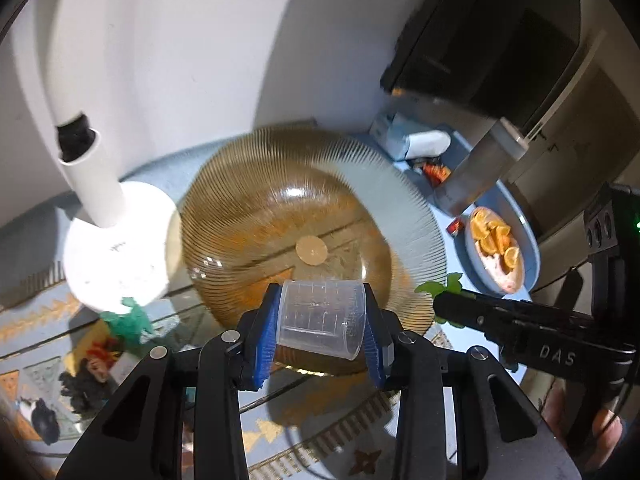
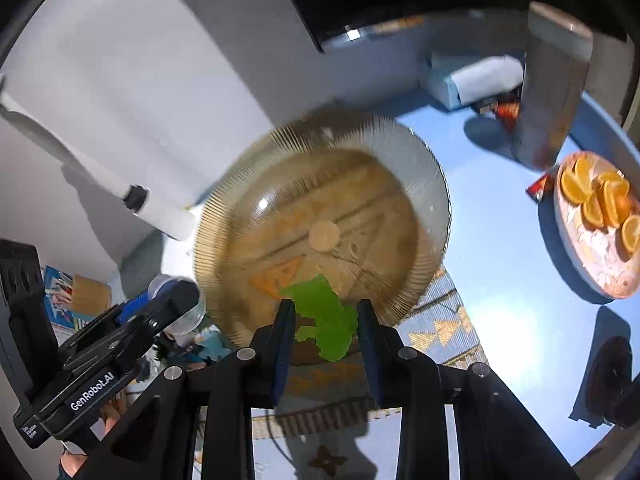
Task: Organize rigid objects
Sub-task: 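Carry cup and frog over the amber glass plate and release both onto it, then move both open tools back over the cluttered rug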
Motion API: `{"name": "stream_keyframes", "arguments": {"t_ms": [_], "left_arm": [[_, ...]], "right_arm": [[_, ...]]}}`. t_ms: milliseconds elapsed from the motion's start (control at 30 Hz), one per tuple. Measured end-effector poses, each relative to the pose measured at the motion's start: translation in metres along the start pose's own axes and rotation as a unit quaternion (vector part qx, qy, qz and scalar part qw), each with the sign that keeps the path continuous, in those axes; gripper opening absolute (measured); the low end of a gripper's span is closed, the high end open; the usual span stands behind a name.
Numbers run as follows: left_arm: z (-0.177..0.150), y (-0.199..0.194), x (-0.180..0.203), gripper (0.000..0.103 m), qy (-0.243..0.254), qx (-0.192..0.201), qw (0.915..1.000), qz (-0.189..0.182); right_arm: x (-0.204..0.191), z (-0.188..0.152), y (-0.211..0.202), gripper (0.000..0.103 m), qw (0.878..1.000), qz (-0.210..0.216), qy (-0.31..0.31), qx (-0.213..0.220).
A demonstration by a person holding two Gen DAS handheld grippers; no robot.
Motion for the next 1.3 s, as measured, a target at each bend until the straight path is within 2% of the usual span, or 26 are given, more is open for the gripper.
{"name": "stream_keyframes", "arguments": {"t_ms": [33, 67, 100, 133, 167, 200, 233, 267, 400, 500, 700, 867, 1100, 1167, 1300], "left_arm": [[0.0, 0.005, 0.001, 0.035, 0.001, -0.004, 1.0, 0.002], [-0.001, 0.011, 0.003, 0.045, 0.002, -0.013, 0.9999, 0.004], [-0.001, 0.014, 0.004, 0.06, 0.003, -0.02, 0.9998, 0.003], [-0.001, 0.017, 0.003, 0.069, 0.003, -0.025, 0.9996, 0.007], [-0.002, 0.015, 0.0, 0.082, -0.002, -0.023, 0.9996, 0.018], [-0.002, 0.012, -0.003, 0.085, -0.008, -0.019, 0.9994, 0.028], [-0.003, 0.009, -0.007, 0.085, -0.013, -0.016, 0.9993, 0.03], [-0.005, 0.003, -0.01, 0.085, -0.02, -0.014, 0.9993, 0.027], [-0.018, -0.02, -0.025, 0.085, -0.041, -0.004, 0.9985, 0.038], [-0.033, -0.04, -0.04, 0.085, -0.059, 0.003, 0.9973, 0.043], [-0.069, -0.081, -0.076, 0.085, -0.112, 0.017, 0.9914, 0.065], [-0.1, -0.127, -0.124, 0.085, -0.162, 0.036, 0.9812, 0.099], [-0.144, -0.198, -0.202, 0.085, -0.234, 0.069, 0.9579, 0.151], [-0.156, -0.215, -0.22, 0.085, -0.248, 0.077, 0.9519, 0.163], [-0.174, -0.237, -0.243, 0.085, -0.261, 0.085, 0.9451, 0.178]], "right_arm": [[0.002, 0.0, 0.004, 0.03, 1.0, 0.003, 0.001, -0.007], [0.005, 0.001, 0.007, 0.03, 1.0, 0.004, 0.004, -0.013], [0.007, 0.003, 0.009, 0.031, 1.0, 0.001, 0.003, -0.017], [0.008, 0.004, 0.009, 0.033, 1.0, -0.003, -0.001, -0.016], [0.01, 0.006, 0.007, 0.041, 1.0, -0.009, -0.004, -0.011], [0.012, 0.008, 0.003, 0.047, 1.0, -0.014, -0.006, -0.001], [0.016, 0.011, -0.003, 0.061, 1.0, -0.019, -0.003, 0.012], [0.021, 0.012, -0.008, 0.062, 1.0, -0.021, 0.004, 0.023], [0.031, 0.01, -0.016, 0.062, 0.999, -0.018, 0.023, 0.029], [0.025, 0.003, -0.016, 0.062, 0.999, -0.017, 0.015, 0.023], [-0.016, -0.028, -0.011, 0.062, 1.0, -0.01, -0.026, 0.007], [-0.057, -0.054, -0.007, 0.062, 0.998, 0.0, -0.068, 0.002], [-0.1, -0.1, 0.009, 0.062, 0.995, 0.012, -0.093, -0.034], [-0.11, -0.111, 0.014, 0.062, 0.994, 0.018, -0.096, -0.043], [-0.133, -0.13, 0.019, 0.062, 0.993, 0.023, -0.106, -0.05]]}}
Point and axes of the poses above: each gripper's, at about its wrist camera, not at the fingertips, and y roughly the way its jaws point, x to its right, z to its top, the point moved 7 cm from there along y, roughly the way its jaws point, and after that the axes turned 10 degrees about y, right-handed, at the moved point
